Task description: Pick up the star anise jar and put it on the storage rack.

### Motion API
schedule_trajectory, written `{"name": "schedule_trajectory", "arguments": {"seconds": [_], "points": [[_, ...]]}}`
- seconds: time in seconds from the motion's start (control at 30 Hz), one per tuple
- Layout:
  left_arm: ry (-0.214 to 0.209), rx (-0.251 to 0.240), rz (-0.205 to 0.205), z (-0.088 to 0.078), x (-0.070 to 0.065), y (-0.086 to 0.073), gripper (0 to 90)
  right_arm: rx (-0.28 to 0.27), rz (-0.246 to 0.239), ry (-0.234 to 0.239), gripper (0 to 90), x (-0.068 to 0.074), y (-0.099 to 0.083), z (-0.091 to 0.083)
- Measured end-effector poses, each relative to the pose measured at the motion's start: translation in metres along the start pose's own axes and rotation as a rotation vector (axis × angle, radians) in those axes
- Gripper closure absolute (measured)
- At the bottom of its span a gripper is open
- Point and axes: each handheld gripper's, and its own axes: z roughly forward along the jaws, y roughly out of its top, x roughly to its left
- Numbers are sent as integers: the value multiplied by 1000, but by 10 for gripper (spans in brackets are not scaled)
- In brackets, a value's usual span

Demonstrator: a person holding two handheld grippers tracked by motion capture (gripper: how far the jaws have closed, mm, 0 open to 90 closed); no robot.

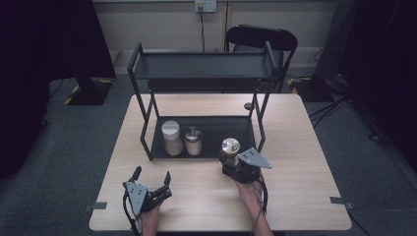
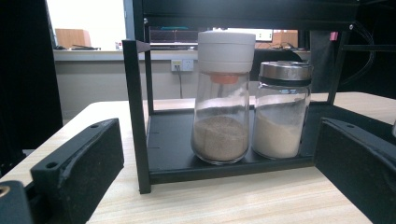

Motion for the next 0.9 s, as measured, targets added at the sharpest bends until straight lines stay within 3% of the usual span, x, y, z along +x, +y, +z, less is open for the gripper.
{"name": "schedule_trajectory", "arguments": {"seconds": [0.37,0.9], "points": [[-1,0,0,0,0,0,12,4,-15,2,314,0,8,8],[-4,0,0,0,1,0,12,27,17,1,314,-6,11,22]]}}
